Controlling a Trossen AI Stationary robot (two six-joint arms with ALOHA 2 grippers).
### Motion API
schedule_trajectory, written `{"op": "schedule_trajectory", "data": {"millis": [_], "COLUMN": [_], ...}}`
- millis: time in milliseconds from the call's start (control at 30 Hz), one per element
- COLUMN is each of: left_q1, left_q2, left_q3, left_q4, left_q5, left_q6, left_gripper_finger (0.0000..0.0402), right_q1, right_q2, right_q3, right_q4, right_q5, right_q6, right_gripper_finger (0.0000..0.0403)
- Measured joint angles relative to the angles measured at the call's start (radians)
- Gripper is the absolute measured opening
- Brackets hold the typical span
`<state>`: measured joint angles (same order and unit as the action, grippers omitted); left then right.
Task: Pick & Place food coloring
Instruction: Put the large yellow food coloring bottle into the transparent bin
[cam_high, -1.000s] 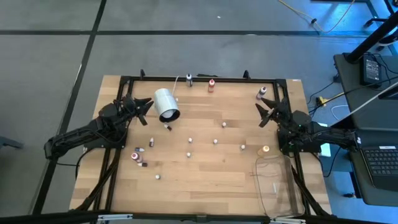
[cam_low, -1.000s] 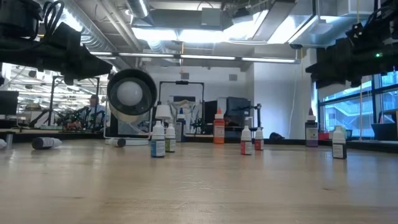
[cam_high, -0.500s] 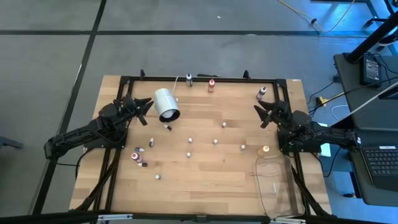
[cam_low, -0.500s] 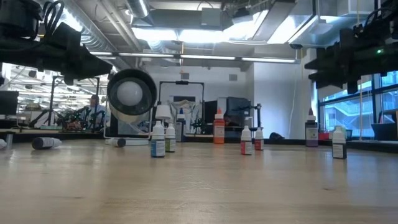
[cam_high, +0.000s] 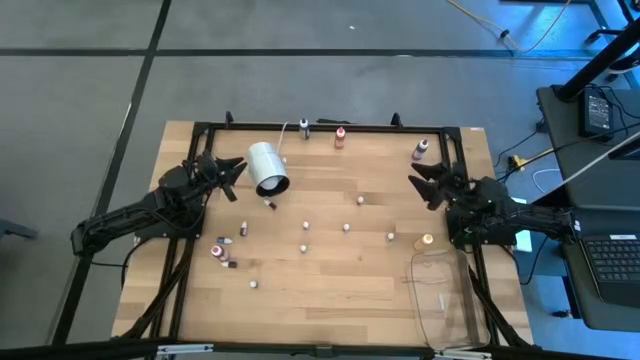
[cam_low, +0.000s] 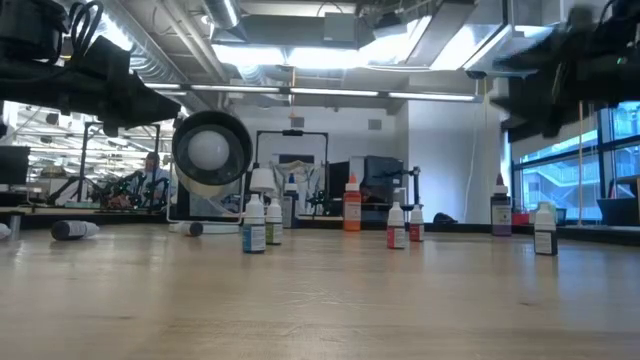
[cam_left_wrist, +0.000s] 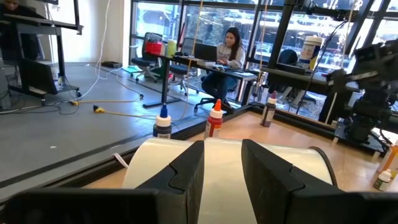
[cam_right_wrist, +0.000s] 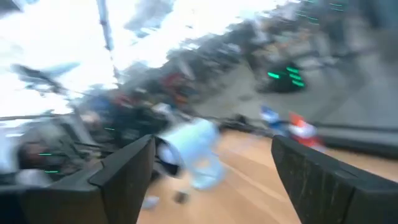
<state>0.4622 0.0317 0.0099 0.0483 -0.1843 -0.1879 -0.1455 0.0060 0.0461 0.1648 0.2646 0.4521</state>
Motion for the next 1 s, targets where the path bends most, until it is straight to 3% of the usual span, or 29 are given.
{"op": "schedule_trajectory", "data": {"millis": [167,267,400,533,700,833,1000], "left_q1": [0.0,0.0,0.0,0.0,0.0,0.0,0.0], "left_q2": [0.0,0.0,0.0,0.0,0.0,0.0,0.0], "left_q3": [0.0,0.0,0.0,0.0,0.0,0.0,0.0], "left_q4": [0.0,0.0,0.0,0.0,0.002,0.005,0.007], "left_q5": [-0.003,-0.004,-0.004,-0.006,-0.057,-0.104,-0.121], "left_q6": [-0.001,0.002,0.001,0.001,0.001,0.001,0.012], "left_gripper_finger": [0.0104,0.0104,0.0104,0.0104,0.0104,0.0104,0.0104], "right_q1": [0.001,0.0,0.0,0.0,0.001,0.037,0.093], "right_q2": [0.0,0.015,0.096,0.258,0.495,0.672,0.852], "right_q3": [0.078,0.146,0.262,0.403,0.622,0.755,0.877], "right_q4": [0.087,0.044,-0.18,-0.411,-0.758,-1.002,-1.251], "right_q5": [-0.275,-0.292,-0.21,-0.153,-0.246,-0.343,-0.326], "right_q6": [-0.088,-0.071,-0.1,-0.08,-0.042,-0.112,0.117], "right_gripper_finger": [0.0323,0.0322,0.0322,0.0322,0.0322,0.0322,0.0322]}}
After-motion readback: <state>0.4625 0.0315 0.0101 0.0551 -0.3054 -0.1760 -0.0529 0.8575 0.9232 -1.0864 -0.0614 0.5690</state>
